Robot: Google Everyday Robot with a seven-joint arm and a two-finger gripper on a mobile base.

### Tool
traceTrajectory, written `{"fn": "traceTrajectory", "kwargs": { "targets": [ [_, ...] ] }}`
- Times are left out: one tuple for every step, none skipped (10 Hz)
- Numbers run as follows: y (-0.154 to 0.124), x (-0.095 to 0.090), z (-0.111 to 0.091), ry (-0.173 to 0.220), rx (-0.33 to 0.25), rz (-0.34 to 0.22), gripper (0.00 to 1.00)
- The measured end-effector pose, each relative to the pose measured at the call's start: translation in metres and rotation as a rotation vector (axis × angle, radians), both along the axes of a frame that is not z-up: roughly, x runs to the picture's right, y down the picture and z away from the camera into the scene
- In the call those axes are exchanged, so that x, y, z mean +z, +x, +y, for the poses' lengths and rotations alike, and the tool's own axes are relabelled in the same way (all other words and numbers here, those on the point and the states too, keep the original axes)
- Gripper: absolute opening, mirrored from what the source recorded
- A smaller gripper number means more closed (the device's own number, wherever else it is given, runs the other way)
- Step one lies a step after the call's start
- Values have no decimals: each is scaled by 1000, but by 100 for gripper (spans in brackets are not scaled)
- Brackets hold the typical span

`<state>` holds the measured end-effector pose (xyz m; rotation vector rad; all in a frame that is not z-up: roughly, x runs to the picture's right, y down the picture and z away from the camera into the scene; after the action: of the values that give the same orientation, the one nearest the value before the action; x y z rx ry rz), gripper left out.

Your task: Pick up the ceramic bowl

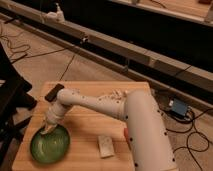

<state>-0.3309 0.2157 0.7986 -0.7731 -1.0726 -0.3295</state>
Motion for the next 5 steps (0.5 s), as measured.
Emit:
{"fn": "traceTrajectory", "kwargs": {
  "targets": [
    [9, -4, -11, 11, 13, 4, 0],
    [19, -7, -20, 21, 24, 13, 0],
    [29, -9, -30, 33, 34, 27, 0],
    [40, -12, -40, 48, 44, 40, 0],
    [50, -16, -52, 68, 57, 56, 0]
  ]
}}
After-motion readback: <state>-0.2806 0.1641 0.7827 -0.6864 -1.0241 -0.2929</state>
